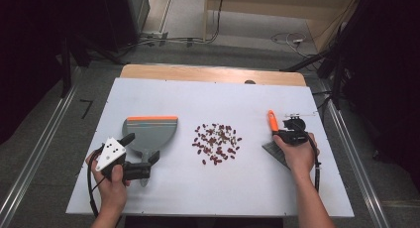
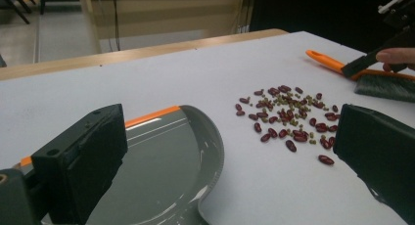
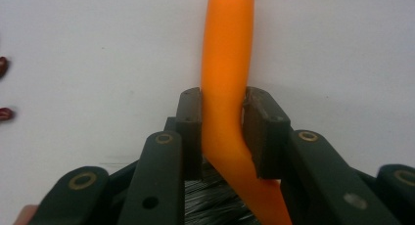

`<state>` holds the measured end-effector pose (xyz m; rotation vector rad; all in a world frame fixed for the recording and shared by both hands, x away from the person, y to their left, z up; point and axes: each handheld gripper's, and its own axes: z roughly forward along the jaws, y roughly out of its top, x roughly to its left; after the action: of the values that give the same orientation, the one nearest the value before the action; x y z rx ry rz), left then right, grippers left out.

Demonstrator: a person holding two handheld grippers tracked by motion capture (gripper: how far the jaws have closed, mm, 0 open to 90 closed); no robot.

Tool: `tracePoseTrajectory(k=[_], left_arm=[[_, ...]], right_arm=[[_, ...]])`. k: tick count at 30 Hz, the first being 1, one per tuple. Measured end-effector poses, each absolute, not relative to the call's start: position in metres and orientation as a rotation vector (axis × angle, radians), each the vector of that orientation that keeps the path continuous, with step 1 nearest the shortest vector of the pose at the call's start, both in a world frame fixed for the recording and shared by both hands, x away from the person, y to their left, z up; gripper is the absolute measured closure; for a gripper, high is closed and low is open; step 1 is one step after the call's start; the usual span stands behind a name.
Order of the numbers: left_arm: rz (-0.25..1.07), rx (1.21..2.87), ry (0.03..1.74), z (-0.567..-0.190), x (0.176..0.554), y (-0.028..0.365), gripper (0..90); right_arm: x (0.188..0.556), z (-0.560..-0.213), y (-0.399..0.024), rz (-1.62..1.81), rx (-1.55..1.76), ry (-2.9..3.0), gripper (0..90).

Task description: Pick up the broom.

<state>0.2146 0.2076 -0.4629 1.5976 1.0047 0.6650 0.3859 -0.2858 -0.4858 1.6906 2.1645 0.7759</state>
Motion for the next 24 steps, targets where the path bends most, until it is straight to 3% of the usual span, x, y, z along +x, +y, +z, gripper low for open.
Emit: tracePoseTrajectory(k=[24], left_arm=[[0.675, 1.547, 0.952, -0.449, 0.211, 0.195, 0.0]], right_arm=[[0.329, -0.453, -0.319, 1.287, 1.465, 1.873, 70.2]])
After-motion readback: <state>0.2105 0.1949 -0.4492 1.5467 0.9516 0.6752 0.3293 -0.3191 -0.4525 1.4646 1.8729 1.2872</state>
